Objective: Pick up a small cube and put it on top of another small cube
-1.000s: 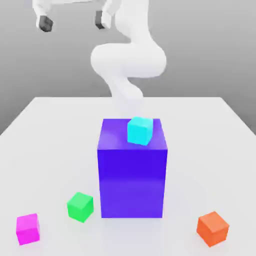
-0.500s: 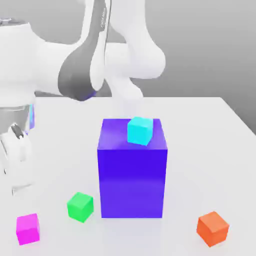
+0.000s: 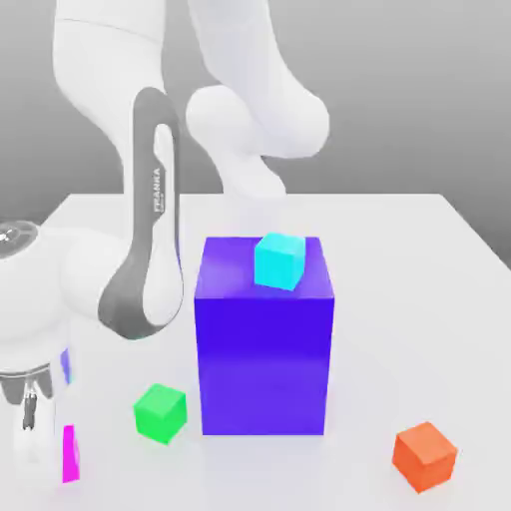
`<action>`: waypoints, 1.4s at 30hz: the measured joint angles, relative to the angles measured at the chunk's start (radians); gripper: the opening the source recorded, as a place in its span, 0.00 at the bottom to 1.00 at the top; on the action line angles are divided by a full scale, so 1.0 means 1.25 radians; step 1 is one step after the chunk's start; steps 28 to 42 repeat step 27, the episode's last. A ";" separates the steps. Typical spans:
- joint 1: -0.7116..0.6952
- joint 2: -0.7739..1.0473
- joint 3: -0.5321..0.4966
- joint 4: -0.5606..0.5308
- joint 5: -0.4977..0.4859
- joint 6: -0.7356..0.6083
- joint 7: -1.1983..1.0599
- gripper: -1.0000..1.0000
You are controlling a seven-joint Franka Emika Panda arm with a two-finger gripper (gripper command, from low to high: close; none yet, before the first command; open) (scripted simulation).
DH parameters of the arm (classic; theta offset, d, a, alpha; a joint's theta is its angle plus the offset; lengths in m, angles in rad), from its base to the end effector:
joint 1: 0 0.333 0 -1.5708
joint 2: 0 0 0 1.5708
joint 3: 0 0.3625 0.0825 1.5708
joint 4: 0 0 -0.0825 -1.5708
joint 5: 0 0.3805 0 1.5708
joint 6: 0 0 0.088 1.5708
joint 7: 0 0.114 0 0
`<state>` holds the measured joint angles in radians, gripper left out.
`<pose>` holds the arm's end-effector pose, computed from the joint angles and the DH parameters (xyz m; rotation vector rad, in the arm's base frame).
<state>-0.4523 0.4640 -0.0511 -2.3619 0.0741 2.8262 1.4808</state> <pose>0.4538 -0.2551 0.1706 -1.6314 2.6838 -0.0021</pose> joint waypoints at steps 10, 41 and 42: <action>0.031 -0.270 0.030 -0.148 0.015 -0.115 0.012 0.00; 0.066 -0.277 0.061 -0.322 -0.072 0.046 0.107 1.00; 0.066 -0.277 0.061 -0.322 -0.072 0.046 0.107 1.00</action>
